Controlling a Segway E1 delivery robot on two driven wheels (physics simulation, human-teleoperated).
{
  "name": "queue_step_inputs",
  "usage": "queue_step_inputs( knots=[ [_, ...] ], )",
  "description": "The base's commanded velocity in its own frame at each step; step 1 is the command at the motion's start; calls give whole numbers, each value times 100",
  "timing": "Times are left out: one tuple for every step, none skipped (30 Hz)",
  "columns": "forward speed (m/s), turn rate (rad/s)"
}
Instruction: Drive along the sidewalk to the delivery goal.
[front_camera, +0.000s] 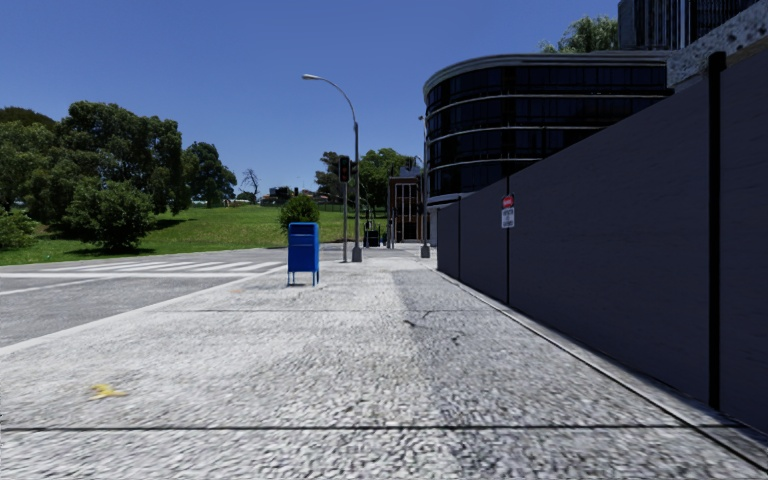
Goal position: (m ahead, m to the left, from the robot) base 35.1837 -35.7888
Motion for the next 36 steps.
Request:
queue_step_inputs(
  knots=[
    [200,0],
    [200,0],
    [200,0],
    [200,0],
    [200,0],
    [200,0],
    [200,0],
    [200,0],
    [200,0],
    [200,0],
    [200,0],
    [200,0],
    [200,0],
    [200,0],
    [200,0],
    [200,0],
    [200,0],
    [200,0],
    [200,0],
    [200,0],
    [200,0],
    [200,0],
    [200,0],
    [200,0],
    [200,0],
    [200,0],
    [200,0],
    [200,0],
    [200,0],
    [200,0],
    [200,0],
    [200,0],
    [200,0],
    [200,0],
    [200,0],
    [200,0]
  ],
)
